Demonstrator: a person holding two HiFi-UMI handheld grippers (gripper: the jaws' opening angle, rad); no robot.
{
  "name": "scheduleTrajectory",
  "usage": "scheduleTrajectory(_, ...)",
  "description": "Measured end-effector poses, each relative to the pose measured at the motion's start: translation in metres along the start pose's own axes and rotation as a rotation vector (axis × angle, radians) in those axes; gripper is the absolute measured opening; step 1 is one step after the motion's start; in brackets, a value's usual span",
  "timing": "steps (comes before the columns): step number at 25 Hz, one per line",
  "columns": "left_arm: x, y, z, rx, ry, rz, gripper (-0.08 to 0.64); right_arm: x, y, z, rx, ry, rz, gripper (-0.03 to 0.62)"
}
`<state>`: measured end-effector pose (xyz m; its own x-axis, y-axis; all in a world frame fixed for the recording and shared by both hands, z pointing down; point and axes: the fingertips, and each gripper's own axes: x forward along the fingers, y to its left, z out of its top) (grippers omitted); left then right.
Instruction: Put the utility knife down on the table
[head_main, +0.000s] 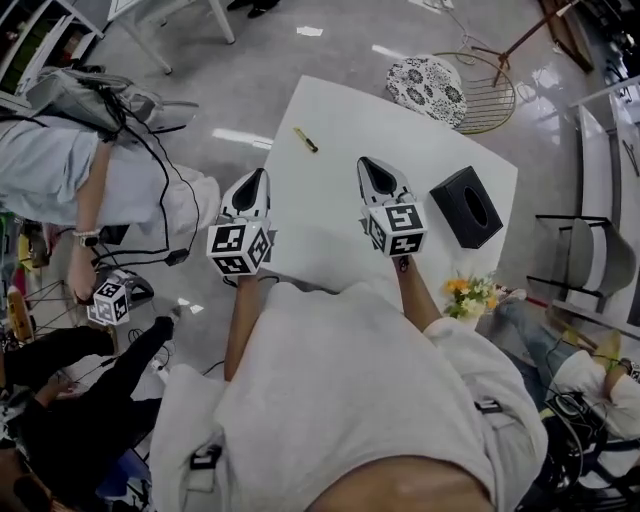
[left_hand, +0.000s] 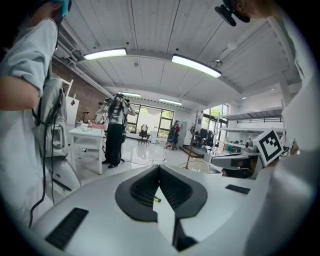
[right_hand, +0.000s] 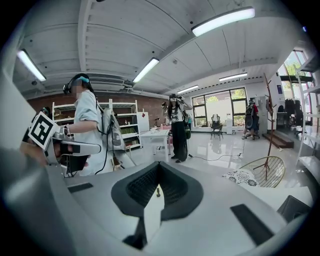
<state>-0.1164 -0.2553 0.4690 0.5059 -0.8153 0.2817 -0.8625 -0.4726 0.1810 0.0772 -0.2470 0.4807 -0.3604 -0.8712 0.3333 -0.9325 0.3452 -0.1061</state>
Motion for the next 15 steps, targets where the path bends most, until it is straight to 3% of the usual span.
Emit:
scheduleTrajectory(6, 0.038, -0.038, -0.001, 0.011, 0.008, 0.006, 0.020, -0.005, -0.051, -0.008, 0.007, 0.016, 0.010, 0.031)
scheduleTrajectory(11, -0.004, -0.007, -0.008, 0.010, -0.002, -0.002, 0.020, -0.007, 0.003, -0.014, -0.009, 0.018, 0.002, 0.031)
scheduleTrajectory(15, -0.005, -0.003, -0.012, 0.008, 0.003, -0.005, 0.020, -0.003, 0.008, -0.016, -0.010, 0.023, 0.003, 0.031)
